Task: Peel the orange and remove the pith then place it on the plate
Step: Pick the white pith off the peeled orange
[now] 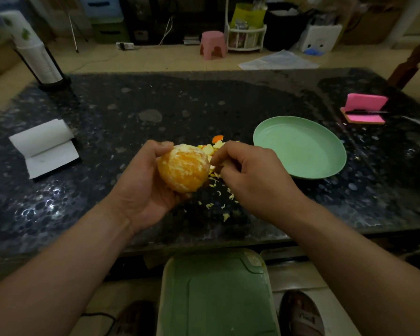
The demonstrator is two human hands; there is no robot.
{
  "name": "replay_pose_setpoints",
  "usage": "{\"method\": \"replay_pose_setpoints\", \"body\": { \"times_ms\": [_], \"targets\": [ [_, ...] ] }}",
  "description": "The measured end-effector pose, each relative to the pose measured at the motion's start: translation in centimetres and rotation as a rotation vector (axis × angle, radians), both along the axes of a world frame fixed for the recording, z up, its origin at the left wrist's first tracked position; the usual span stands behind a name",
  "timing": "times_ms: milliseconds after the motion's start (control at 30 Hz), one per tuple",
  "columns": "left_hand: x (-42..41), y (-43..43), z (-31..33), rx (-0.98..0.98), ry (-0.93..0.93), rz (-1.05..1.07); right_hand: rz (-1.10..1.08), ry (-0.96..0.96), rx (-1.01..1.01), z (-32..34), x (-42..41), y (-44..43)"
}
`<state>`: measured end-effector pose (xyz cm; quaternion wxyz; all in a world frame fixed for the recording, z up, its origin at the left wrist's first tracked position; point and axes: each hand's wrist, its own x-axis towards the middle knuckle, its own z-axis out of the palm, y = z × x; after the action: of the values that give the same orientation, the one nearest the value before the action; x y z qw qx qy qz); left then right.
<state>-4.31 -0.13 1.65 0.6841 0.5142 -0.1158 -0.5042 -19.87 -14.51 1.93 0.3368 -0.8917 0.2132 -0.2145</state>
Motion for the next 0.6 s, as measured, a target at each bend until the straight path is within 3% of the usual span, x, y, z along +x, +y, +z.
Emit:
{"method": "replay_pose_setpoints", "body": {
  "times_ms": [233, 367, 500, 600],
  "targets": [
    [0.3, 0.3, 0.2, -0.123, 0.164, -0.022, -0.034, 0.275, -0.157, -1.3, 1.4, -0.2],
    [0.3, 0.4, 0.0, -0.118, 0.191, -0.021, -0.075, 0.235, -0.294, -1.5, 1.9, -0.6],
    [0.4, 0.1, -0.1, -0.095, 0.157, 0.007, -0.087, -0.008, 0.019, -0.1, 1.5, -0.4],
    [0.4, -0.2, -0.3, -0.088, 0.12, 0.06, -0.017, -0.05, 0.199, 0.5, 1.3, 0.2]
  ]
}}
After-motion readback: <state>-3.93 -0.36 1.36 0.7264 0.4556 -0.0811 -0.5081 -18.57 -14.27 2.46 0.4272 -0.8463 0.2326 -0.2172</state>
